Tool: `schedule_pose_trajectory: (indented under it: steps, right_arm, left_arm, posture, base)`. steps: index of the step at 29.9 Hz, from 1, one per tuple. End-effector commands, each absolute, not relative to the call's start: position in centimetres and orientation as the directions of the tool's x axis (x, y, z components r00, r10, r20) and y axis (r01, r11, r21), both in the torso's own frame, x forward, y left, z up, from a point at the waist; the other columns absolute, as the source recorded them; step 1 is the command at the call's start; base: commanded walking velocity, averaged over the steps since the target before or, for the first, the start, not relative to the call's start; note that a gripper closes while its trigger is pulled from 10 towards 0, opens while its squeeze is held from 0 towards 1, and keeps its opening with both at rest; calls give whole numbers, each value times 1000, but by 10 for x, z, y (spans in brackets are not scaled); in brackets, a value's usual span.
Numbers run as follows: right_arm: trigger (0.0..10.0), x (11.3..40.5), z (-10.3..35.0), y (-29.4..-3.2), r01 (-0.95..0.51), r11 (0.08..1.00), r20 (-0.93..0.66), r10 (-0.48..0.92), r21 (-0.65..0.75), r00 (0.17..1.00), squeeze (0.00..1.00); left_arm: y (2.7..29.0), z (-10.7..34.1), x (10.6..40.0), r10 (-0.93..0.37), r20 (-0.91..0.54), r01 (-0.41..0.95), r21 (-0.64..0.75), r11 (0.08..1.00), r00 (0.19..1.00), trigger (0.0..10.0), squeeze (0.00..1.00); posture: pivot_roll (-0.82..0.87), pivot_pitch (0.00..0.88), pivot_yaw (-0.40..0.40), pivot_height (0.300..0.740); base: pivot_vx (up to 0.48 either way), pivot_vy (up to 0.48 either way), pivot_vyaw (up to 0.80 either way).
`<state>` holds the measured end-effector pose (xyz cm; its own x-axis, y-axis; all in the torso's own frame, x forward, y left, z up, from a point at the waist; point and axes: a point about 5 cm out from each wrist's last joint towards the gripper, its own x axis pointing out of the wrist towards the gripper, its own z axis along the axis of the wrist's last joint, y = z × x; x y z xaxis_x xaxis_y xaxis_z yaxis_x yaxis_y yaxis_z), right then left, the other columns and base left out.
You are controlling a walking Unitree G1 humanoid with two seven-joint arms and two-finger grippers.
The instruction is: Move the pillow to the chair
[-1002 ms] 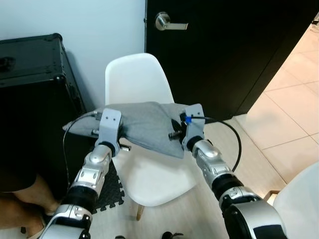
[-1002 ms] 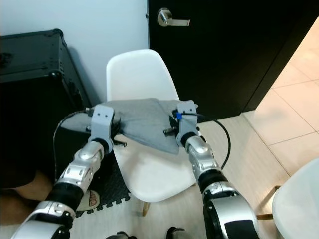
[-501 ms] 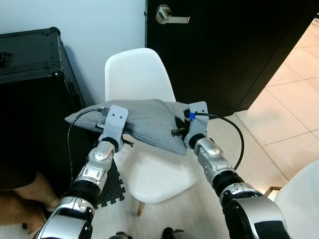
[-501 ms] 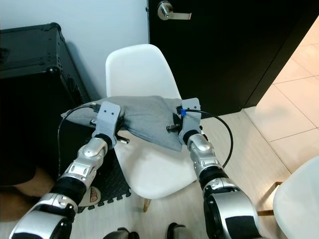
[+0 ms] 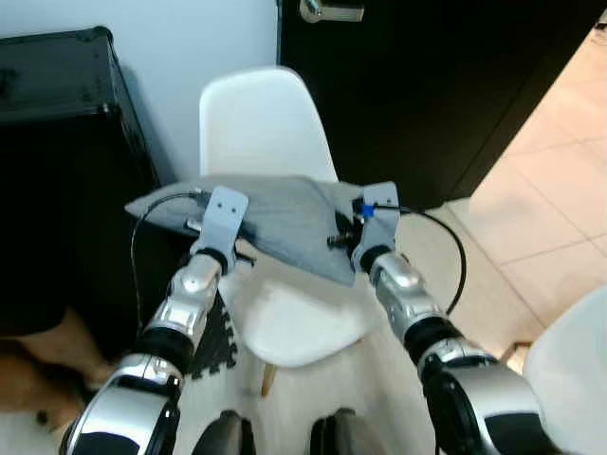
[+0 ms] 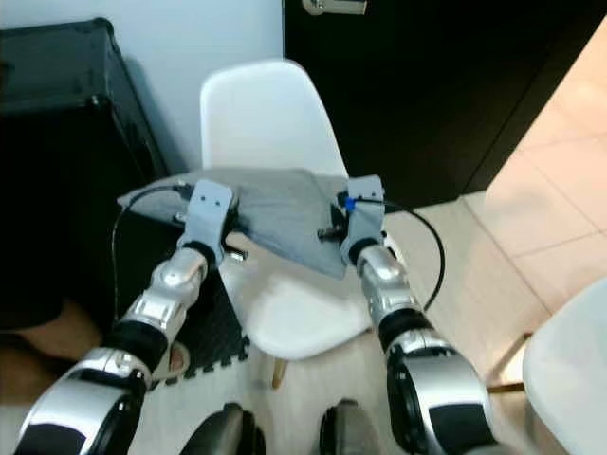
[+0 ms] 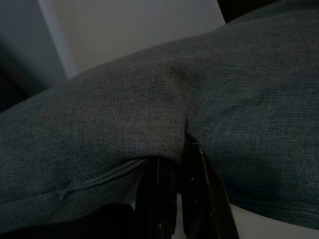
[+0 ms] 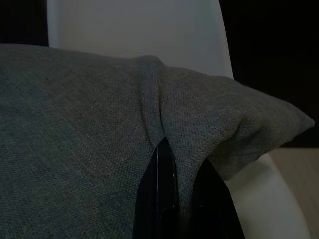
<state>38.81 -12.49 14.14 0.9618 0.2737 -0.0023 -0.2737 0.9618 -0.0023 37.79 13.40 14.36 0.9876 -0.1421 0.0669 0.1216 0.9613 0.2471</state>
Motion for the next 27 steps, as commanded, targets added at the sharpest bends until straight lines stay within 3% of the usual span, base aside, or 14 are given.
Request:
schedule_pose_trajectory:
  steps: [1, 17, 23, 27]
  right_arm:
    - [10000, 386, 135, -133, -244, 970, -11, 244, 3, 970, 0]
    - [10000, 386, 136, -132, -235, 972, 0, 235, 19, 972, 0]
    - [10000, 389, 143, -129, -234, 971, 28, 233, 46, 972, 0]
    - [10000, 390, 147, -125, -234, 972, 34, 233, 29, 972, 0]
  left_arm:
    - [146, 146, 380, -85, 79, 62, 250, 966, 993, 10000, 0]
    - [148, 142, 380, -93, 68, 72, 259, 963, 993, 10000, 0]
    - [148, 167, 385, -86, 201, 10, 352, 936, 976, 10000, 0]
    - [146, 172, 389, -42, 215, -48, 398, 916, 976, 10000, 0]
  posture:
    - [70, 222, -21, 605]
    - [69, 222, -26, 600]
    - [73, 236, -34, 576]
    - [71, 243, -34, 571]
  base:
    - [0, 0, 0]
    - [0, 0, 0]
    - [0, 0, 0]
    - [0, 0, 0]
